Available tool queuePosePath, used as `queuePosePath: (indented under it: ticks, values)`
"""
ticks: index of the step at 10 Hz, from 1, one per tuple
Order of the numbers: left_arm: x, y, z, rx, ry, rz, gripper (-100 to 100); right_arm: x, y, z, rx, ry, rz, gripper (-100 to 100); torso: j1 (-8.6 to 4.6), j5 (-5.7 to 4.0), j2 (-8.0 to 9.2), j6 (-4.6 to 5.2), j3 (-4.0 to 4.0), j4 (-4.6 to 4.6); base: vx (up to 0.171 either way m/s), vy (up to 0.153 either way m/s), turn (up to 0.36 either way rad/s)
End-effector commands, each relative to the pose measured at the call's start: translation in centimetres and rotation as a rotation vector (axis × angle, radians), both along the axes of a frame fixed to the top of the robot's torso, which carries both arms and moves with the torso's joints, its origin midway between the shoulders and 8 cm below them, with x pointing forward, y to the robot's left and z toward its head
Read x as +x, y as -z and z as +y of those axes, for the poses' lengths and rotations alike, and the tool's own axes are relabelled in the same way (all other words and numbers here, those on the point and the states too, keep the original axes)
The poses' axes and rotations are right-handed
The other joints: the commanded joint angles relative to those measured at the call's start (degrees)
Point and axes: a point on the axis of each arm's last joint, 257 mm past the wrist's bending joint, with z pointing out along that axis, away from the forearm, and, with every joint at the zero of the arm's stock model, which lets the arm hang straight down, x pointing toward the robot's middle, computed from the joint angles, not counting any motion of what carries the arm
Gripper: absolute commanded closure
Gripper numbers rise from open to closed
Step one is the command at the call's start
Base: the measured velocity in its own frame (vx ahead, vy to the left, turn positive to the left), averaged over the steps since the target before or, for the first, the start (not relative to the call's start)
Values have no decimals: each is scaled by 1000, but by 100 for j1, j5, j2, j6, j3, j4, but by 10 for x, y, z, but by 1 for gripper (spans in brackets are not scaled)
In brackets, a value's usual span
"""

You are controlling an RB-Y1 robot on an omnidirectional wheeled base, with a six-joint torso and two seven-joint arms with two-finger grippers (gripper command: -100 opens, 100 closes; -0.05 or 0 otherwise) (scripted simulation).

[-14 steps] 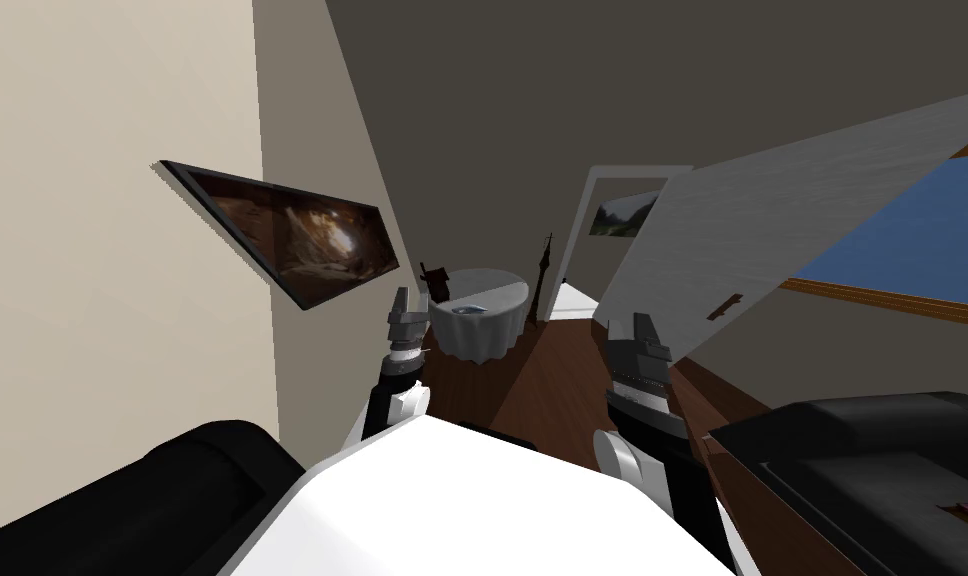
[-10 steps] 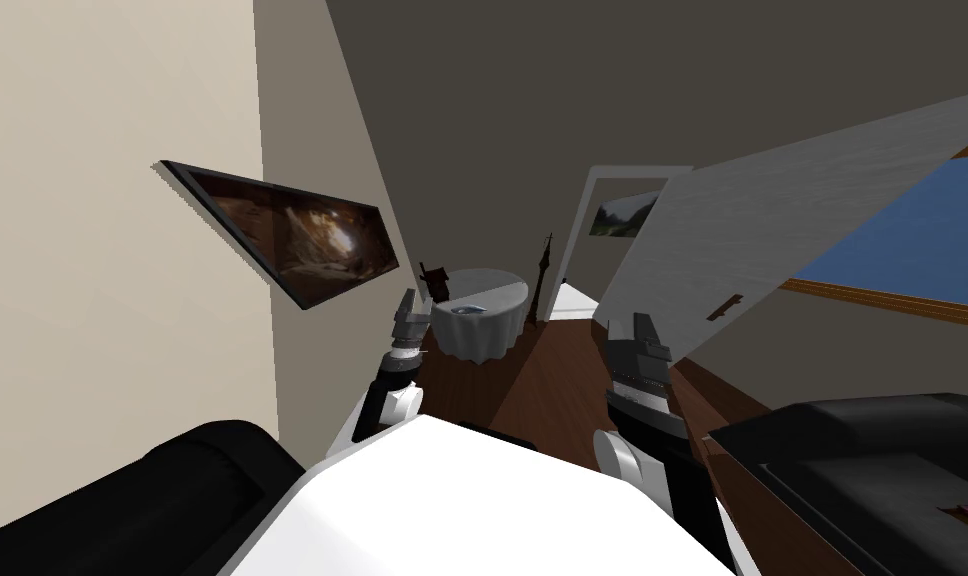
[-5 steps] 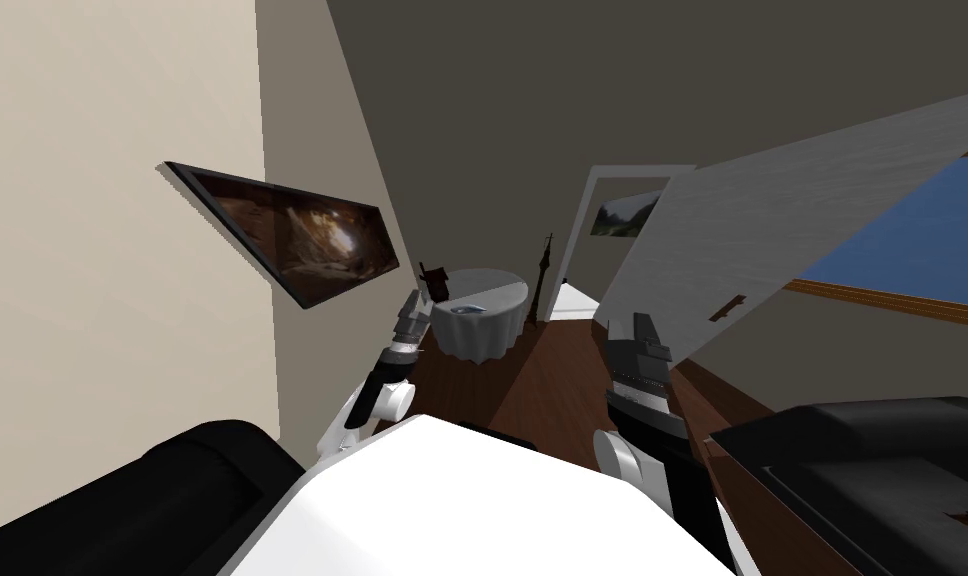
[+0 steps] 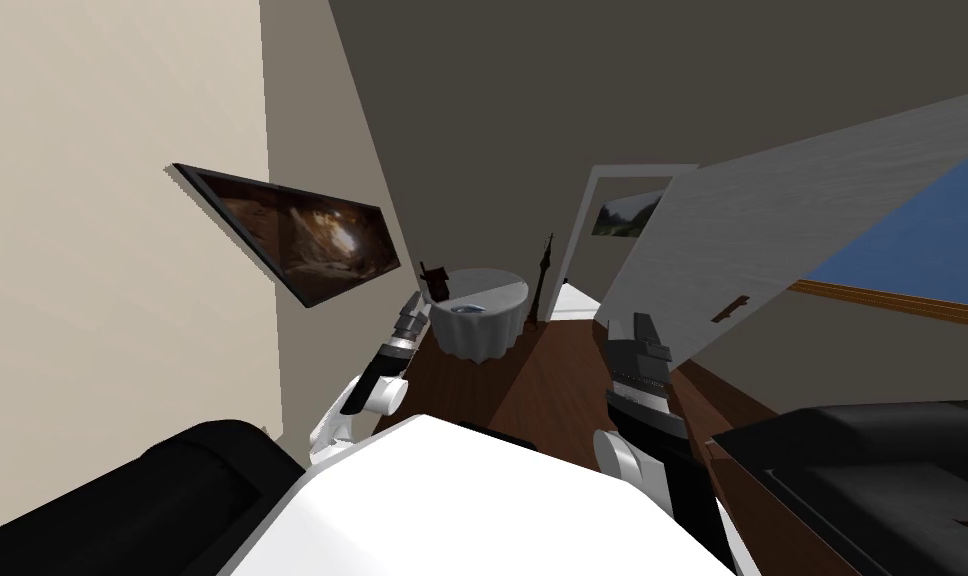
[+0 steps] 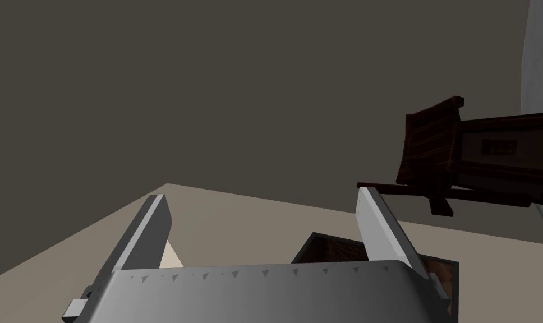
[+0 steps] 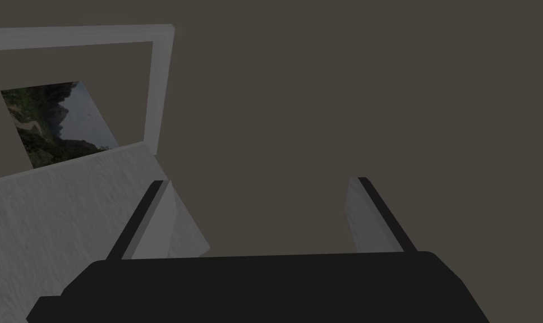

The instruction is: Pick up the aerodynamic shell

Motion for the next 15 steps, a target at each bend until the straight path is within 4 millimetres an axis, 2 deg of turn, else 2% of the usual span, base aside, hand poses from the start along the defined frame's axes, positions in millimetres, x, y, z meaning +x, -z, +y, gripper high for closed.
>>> queuePosePath:
  ticks: [1, 2, 3, 5, 6, 7, 8, 10, 11, 13, 14, 15]
  values:
    - [8, 7, 13, 0, -7, 47, -100, 0, 0, 0, 0, 0, 0, 0, 0, 0, 0, 0, 0, 0, -6, -12, 27]
    - [11, 14, 15, -3, -13, 75, -100, 0, 0, 0, 0, 0, 0, 0, 0, 0, 0, 0, 0, 0, -6, -11, 15]
    - [16, 18, 28, -4, -21, 110, -100, 0, 0, 0, 0, 0, 0, 0, -1, 0, 0, 0, 0, 0, -7, -12, 22]
    - [20, 28, 31, -8, -30, 150, -100, 0, 0, 0, 0, 0, 0, 0, 0, 0, 0, 1, 0, 0, -5, -8, 9]
    - [25, 32, 46, -11, -40, 183, -100, 0, 0, 0, 0, 0, 0, 0, 0, 0, 0, 0, 0, 0, -4, -13, 28]
    - [27, 38, 47, -14, -47, 209, -100, 0, 0, 0, 0, 0, 0, 0, -1, 0, 1, -1, 0, 0, -4, -14, 21]
    - [30, 41, 63, -19, -59, 241, -100, 0, 0, 0, 0, 0, 0, 0, -2, 0, 0, 1, 0, 0, -9, -18, 24]
    - [33, 50, 65, -24, -69, 279, -100, 0, 0, 0, 0, 0, 0, 0, -2, -1, 0, 1, 0, 0, -3, -11, 6]
    - [35, 51, 81, -31, -82, 306, -100, 0, 0, 0, 0, 0, 0, 0, 0, 0, -1, 0, 0, 0, 0, -15, 22]
    - [37, 60, 84, -35, -92, 342, -100, 0, 0, 0, 0, 0, 0, 0, -2, 0, -1, 0, -1, 0, -1, -11, 9]
    - [39, 60, 99, -44, -107, 369, -100, 0, 0, 0, 0, 0, 0, 0, 0, 0, -1, 0, -1, 0, 0, -16, 20]
    - [40, 66, 101, -47, -113, 392, -100, 0, 0, 0, 0, 0, 0, 0, -2, 0, -2, 0, -1, 0, 1, -20, 14]
